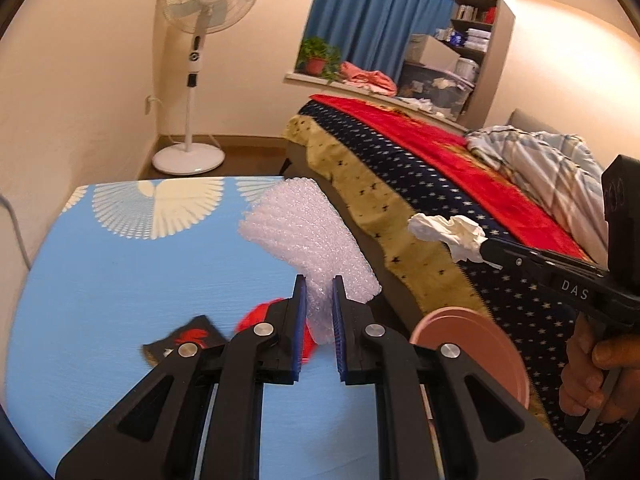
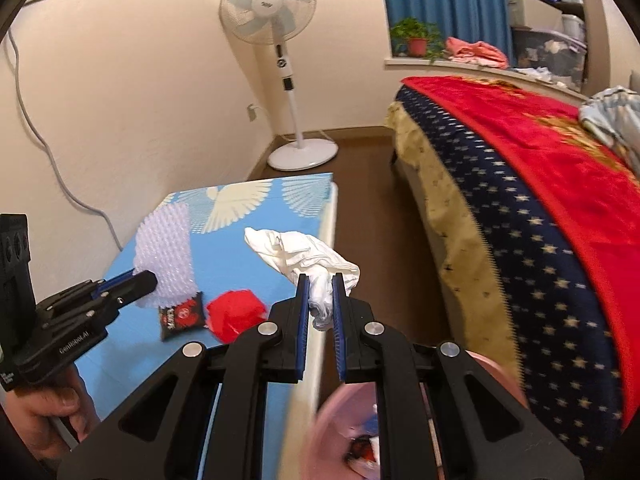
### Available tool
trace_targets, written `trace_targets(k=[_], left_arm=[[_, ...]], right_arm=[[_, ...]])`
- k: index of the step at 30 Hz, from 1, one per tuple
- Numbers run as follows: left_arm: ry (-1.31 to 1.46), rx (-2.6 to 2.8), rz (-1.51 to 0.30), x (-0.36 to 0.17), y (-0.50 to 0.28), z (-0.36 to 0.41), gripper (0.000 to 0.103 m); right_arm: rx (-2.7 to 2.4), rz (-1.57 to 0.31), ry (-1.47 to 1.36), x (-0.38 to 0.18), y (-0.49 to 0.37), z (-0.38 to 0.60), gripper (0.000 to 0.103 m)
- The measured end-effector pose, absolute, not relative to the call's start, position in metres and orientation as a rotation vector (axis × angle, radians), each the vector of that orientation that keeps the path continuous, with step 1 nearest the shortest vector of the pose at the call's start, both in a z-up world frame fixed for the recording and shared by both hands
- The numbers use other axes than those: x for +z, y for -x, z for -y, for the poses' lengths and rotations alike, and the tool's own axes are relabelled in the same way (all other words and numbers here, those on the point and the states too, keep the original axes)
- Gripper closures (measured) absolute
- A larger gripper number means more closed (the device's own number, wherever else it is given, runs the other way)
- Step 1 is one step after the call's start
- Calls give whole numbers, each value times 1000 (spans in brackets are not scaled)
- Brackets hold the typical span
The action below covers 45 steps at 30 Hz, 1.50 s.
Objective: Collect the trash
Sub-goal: 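Lift and carry the bubble wrap and tissue over the pink bin, then open both tools to drop the bubble wrap and tissue into the bin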
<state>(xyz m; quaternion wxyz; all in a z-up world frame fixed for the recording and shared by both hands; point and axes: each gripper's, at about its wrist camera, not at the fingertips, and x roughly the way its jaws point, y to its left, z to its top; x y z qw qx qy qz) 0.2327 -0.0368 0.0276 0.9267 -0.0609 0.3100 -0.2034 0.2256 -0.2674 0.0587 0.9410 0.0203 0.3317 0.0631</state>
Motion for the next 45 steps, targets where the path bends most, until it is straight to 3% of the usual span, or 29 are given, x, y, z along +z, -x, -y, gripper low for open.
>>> trace_targets(k=[23, 45], left_arm=[[4, -646, -598, 29, -200, 123, 91], [-46, -708, -647, 8, -186, 157, 90]], right_arm=[[-74, -676, -14, 84, -152, 388, 91], [-50, -747, 65, 70, -138, 391, 91]])
